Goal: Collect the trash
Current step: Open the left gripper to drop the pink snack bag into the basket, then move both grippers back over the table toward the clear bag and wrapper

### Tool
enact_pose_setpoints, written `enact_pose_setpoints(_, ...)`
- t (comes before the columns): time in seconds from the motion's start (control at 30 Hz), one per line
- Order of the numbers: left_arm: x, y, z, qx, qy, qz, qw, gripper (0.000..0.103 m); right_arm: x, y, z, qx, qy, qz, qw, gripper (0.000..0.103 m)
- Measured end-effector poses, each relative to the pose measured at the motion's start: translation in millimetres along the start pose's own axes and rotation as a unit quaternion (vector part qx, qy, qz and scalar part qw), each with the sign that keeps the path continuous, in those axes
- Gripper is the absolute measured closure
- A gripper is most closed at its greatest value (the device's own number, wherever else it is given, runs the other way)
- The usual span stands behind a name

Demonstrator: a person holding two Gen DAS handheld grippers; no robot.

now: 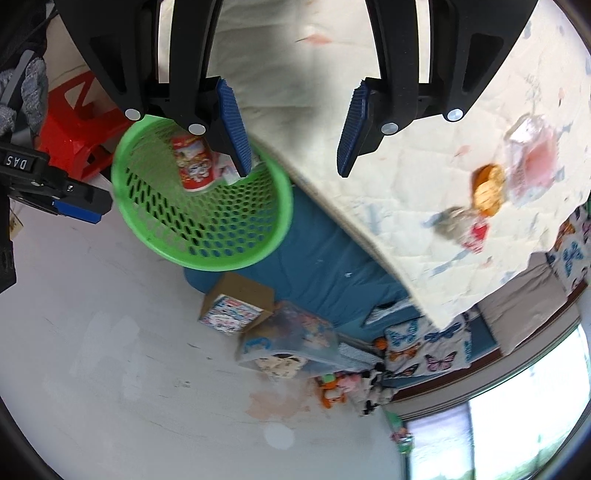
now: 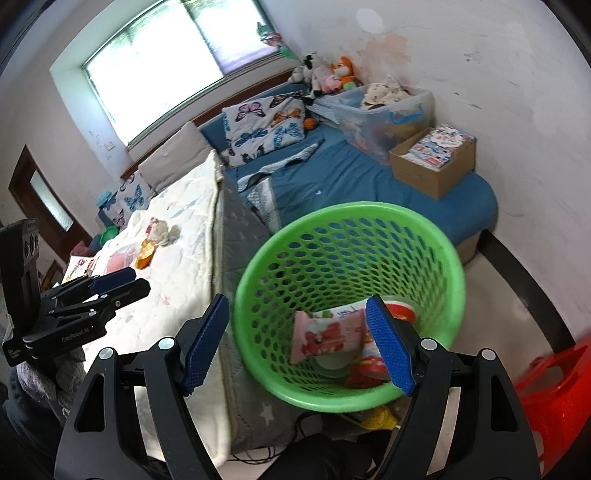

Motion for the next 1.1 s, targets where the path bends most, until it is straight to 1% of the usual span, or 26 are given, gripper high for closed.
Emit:
enact_pose_setpoints(0.17, -7, -7, -39, -0.030, 0.033, 0.001, 0.9990, 0.053, 12, 5, -24, -0.020, 0.013, -0.007, 1.000, 0.026)
enact_pose_setpoints(0.27, -11, -11, -68, -0.048, 0.060, -0.001, 0.9971, 0.049, 19, 9, -38, -0.031, 0.023, -0.012, 0.999, 0.026)
enact_pose_setpoints(0.33, -15, -14, -88, -0.060, 0.075, -0.002, 0.9954, 0.048, 26, 13, -50, -0.038, 0.031, -0.016, 0.999, 0.026)
enact_pose_setpoints(0.43, -20, -20, -123, -0.083, 0.102, -0.004, 0.9913, 0.045, 37, 17, -67, -0.052, 0.040, -0.023, 0.998, 0.026)
enact_pose_setpoints(0.53, -25, -27, -163, -0.116, 0.130, -0.008, 0.9847, 0.044, 48, 21, -86, -0.066, 0.050, -0.030, 0.996, 0.026)
enact_pose_setpoints(0.63, -27, -33, -195, -0.144, 0.150, -0.014, 0.9781, 0.042, 60, 26, -105, -0.082, 0.061, -0.039, 0.994, 0.026)
enact_pose_setpoints(0.83, -34, -43, -241, -0.170, 0.179, -0.026, 0.9687, 0.041, 88, 39, -149, -0.119, 0.078, -0.050, 0.989, 0.026)
enact_pose_setpoints(1.1, -46, -44, -278, -0.189, 0.198, -0.028, 0.9613, 0.038, 132, 67, -212, -0.180, 0.101, -0.059, 0.977, 0.027)
Point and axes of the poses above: each gripper's, at about its wrist camera, not at the fingertips, and x roughly the way its jaws point, z to its right, y to its top, the point moved 5 cm from there along x, roughly the way its jaws point, and after that the axes turned 4 degrees about y, right-handed, at the moved point
